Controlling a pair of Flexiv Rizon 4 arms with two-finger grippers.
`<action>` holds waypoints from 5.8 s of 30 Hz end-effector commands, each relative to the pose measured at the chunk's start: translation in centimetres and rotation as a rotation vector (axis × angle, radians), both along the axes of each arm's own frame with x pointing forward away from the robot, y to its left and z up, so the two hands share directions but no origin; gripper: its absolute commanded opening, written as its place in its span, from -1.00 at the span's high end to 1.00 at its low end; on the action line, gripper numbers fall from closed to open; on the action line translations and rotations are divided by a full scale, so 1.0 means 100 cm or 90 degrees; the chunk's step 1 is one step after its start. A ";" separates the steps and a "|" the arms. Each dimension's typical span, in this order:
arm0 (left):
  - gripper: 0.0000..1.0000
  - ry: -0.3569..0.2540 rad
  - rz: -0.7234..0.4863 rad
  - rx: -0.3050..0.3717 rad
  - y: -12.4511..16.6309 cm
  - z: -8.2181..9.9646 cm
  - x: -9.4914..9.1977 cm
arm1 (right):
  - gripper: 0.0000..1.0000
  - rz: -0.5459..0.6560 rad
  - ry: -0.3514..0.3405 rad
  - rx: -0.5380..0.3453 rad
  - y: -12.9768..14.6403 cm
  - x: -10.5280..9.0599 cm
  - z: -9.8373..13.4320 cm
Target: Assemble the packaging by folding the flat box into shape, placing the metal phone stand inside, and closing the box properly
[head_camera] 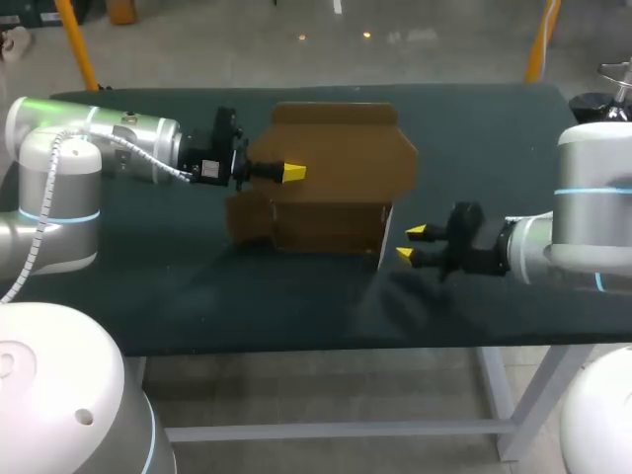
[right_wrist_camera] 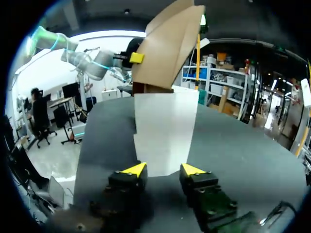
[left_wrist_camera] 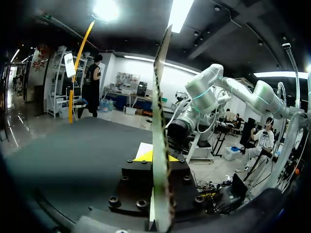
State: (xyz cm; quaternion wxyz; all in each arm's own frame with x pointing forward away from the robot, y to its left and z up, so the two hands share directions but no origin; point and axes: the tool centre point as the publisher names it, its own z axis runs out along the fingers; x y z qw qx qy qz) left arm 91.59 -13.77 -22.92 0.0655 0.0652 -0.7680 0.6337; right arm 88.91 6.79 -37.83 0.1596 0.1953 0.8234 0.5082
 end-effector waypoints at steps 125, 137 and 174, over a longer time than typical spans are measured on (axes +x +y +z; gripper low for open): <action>1.00 0.000 -0.001 0.000 0.000 -0.003 0.000 | 0.70 -0.591 -0.035 0.075 0.054 0.065 0.002; 0.97 0.000 -0.001 0.000 0.000 -0.003 0.000 | 1.00 -0.617 -0.035 0.056 0.054 0.070 0.008; -1.00 -0.206 0.108 0.163 0.075 0.058 -0.033 | 1.00 -0.516 0.036 0.108 0.042 0.069 0.011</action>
